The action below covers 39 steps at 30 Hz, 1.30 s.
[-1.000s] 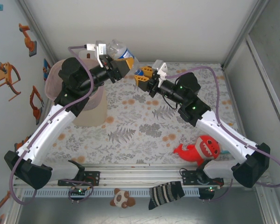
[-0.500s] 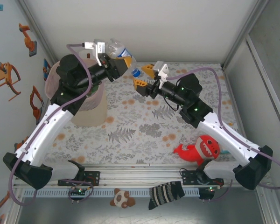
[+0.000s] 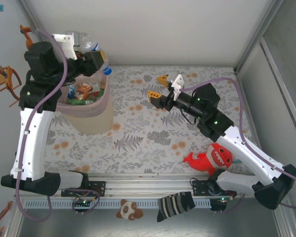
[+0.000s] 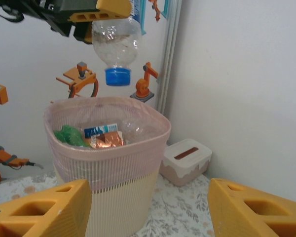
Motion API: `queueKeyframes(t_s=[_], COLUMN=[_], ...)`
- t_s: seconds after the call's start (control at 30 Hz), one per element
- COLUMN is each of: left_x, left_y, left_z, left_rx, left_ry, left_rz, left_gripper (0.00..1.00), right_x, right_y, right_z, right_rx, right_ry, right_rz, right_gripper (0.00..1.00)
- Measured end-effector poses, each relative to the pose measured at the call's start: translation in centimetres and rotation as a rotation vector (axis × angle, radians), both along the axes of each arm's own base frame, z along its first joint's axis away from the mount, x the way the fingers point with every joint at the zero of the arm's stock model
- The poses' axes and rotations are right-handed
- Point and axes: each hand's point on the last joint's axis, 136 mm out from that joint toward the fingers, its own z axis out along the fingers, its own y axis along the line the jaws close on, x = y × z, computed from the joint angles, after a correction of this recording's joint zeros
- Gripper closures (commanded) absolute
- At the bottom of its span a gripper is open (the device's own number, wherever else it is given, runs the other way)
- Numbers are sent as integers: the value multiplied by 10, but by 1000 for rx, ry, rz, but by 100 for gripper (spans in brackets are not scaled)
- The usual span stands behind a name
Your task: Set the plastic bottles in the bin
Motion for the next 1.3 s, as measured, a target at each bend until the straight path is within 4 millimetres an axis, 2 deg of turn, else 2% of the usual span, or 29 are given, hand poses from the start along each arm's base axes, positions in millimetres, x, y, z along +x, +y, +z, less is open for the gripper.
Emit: queueKeyframes(t_s=[0.1, 0.23, 0.37, 0.5, 0.87, 1.1, 1.3], left_x=[7, 12, 9, 2, -4, 7, 19], left_y=[27, 65, 99, 126, 170, 192, 199], left_z=[-16, -52, -85, -108, -147, -163, -191], left_rx=[90, 225, 331, 405, 580, 682, 739], left_ry=[70, 195, 319, 418, 589, 649, 739], left_rz=[89, 209, 299, 365, 465, 521, 499], left_gripper=[49, 49, 49, 49, 49, 48, 42], right_x=[1, 2, 3, 3, 3, 2, 1], right_y=[-1, -1, -1, -1, -1, -2, -3], right_z=[-5, -9, -12, -15, -24, -28, -27], right_rx=[-16, -29, -37, -47, -71, -84, -82], right_ry=[10, 20, 27, 37, 65, 79, 76], right_rz=[-8, -14, -18, -18, -17, -17, -19], right_gripper=[37, 38, 38, 38, 38, 39, 39])
